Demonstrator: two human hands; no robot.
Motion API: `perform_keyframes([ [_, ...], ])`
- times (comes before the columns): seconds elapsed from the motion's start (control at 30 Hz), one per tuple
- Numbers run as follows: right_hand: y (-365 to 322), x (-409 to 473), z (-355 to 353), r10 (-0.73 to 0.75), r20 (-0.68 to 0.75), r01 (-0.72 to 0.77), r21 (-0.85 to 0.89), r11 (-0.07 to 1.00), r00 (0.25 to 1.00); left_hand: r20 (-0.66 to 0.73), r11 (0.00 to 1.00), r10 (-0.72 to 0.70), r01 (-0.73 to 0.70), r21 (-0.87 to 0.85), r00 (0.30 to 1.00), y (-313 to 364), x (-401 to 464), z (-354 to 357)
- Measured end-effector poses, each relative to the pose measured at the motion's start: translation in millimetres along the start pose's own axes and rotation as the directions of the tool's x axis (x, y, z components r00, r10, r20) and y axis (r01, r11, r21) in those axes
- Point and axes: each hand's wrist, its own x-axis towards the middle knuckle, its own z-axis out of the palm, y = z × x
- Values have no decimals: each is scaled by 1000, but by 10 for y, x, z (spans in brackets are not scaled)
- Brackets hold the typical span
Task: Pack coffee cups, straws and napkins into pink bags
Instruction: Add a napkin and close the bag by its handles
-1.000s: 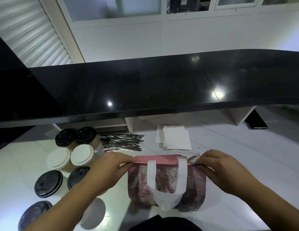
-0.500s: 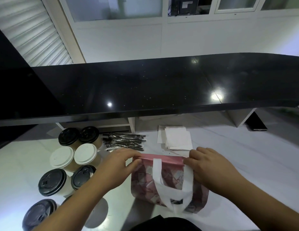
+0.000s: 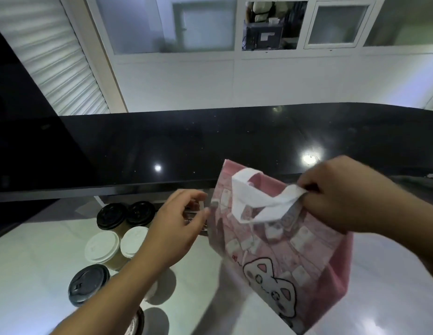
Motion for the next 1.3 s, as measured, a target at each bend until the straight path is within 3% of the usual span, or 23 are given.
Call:
perform_keyframes([
  [0.23, -375, 623, -827, 49, -341, -23, 79, 997, 939, -10, 989, 11, -12, -145, 1000, 306, 208, -345],
  [0.4, -812, 1328, -962, 92, -447, -41, 123, 992, 890, 50, 988, -23, 31, -154, 998, 226, 487, -601],
  [0.77, -1771, 2428, -871, 141, -484, 2, 282, 959, 864, -20, 963, -188, 180, -203, 982, -410, 1153, -998],
  [0.97, -2216, 2999, -814, 124, -504, 18, 267, 964, 855, -75, 942, -298, 280, -185, 952, -866, 1546, -1165],
  [1.3, -2561, 3752, -615, 130, -500, 6, 262, 965, 856, -154, 927, -367, 347, -144, 918, -1319, 1902, -1300],
])
